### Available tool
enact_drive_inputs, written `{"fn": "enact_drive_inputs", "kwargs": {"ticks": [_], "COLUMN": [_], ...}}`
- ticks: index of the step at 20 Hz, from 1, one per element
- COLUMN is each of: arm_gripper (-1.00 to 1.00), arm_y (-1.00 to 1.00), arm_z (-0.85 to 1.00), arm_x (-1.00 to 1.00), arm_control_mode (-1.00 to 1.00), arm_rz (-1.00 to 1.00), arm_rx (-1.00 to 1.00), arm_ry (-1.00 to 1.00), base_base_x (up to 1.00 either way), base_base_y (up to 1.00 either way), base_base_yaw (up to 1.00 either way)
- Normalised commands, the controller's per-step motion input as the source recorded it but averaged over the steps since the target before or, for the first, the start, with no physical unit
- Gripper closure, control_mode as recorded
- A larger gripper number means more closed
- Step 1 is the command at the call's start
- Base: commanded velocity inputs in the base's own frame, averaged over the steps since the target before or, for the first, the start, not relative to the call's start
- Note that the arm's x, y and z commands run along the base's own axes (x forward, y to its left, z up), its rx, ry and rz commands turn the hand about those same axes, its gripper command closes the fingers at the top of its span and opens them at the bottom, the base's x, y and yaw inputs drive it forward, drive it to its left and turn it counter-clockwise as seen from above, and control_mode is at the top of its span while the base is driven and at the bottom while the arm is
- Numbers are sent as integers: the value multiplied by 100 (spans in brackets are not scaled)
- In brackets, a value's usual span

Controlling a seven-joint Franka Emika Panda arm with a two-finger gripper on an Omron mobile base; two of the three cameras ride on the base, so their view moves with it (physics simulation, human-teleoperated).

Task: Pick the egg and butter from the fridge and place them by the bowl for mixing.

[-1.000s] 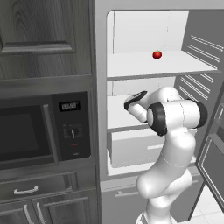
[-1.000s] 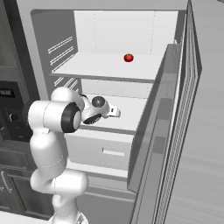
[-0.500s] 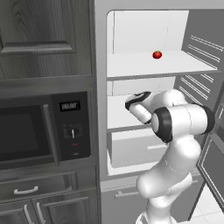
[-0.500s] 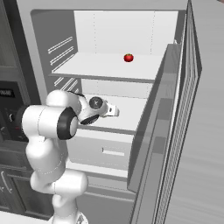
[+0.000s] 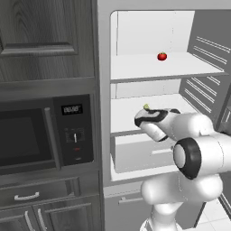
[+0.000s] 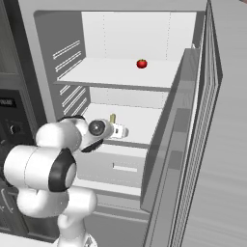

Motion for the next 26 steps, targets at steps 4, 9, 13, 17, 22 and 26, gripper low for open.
{"fn": "enact_drive_inputs", "kwargs": {"ticks": [4, 9, 13, 17, 22, 26], "arm_gripper": [100, 100, 100, 100, 100, 100], "arm_y": [0, 0, 0, 0, 0, 16], "arm_z": [92, 94, 97, 84, 70, 39], "arm_x": [-62, -53, -28, -39, -55, -76], "arm_control_mode": [-100, -100, -100, -100, -100, -100], "arm_rz": [-2, 0, 0, 0, 0, 0], "arm_rx": [0, 0, 0, 0, 0, 2], "arm_ry": [5, 11, 17, 22, 23, 14], "base_base_x": [0, 0, 0, 0, 0, 0], "base_base_y": [0, 0, 0, 0, 0, 0], "base_base_yaw": [0, 0, 0, 0, 0, 0]}}
